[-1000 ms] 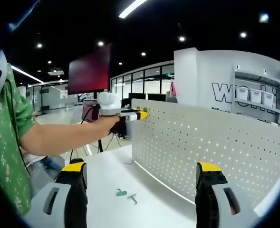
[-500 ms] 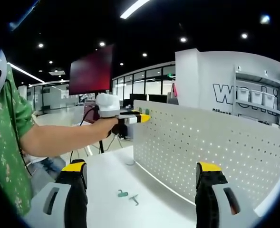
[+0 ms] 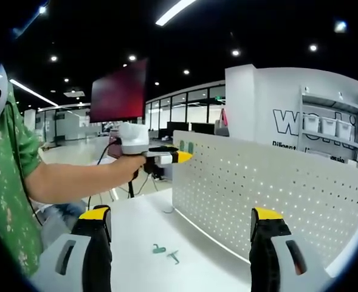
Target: Insert the hook assembly into the mounting plate slot until the hook locks in place.
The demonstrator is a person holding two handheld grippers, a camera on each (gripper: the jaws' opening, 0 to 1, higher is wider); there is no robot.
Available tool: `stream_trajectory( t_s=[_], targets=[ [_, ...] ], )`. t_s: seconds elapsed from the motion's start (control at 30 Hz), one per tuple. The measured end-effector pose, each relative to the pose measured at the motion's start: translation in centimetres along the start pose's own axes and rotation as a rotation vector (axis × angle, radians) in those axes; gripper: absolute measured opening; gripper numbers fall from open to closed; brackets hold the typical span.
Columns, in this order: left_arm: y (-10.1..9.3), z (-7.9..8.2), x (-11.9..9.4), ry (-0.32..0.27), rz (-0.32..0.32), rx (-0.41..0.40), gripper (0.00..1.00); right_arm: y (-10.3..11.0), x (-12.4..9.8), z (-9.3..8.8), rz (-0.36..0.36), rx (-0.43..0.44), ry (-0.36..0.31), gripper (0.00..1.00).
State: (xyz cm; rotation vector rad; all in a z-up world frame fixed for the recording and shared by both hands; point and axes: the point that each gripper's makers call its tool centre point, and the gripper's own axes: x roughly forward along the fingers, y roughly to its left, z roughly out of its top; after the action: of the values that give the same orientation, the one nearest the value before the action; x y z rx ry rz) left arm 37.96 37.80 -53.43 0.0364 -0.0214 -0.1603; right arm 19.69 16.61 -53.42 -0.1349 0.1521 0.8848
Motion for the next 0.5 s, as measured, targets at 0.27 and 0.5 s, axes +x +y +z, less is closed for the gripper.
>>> stream_trajectory(
  t_s=[0.27,0.5],
  targets=[
    [-1.0,0.0,-2.0,0.004,-0.023,-0.008,0.55,0.5,-0.3,0.1,0.002,0.0,-0.006,0.97],
    [-2.0,-1.2,-4.2,0.028,-0.038,-0.013,0.55,1.1,-0.8,0.1,0.004,-0.001,-0.009,0.97]
  ],
)
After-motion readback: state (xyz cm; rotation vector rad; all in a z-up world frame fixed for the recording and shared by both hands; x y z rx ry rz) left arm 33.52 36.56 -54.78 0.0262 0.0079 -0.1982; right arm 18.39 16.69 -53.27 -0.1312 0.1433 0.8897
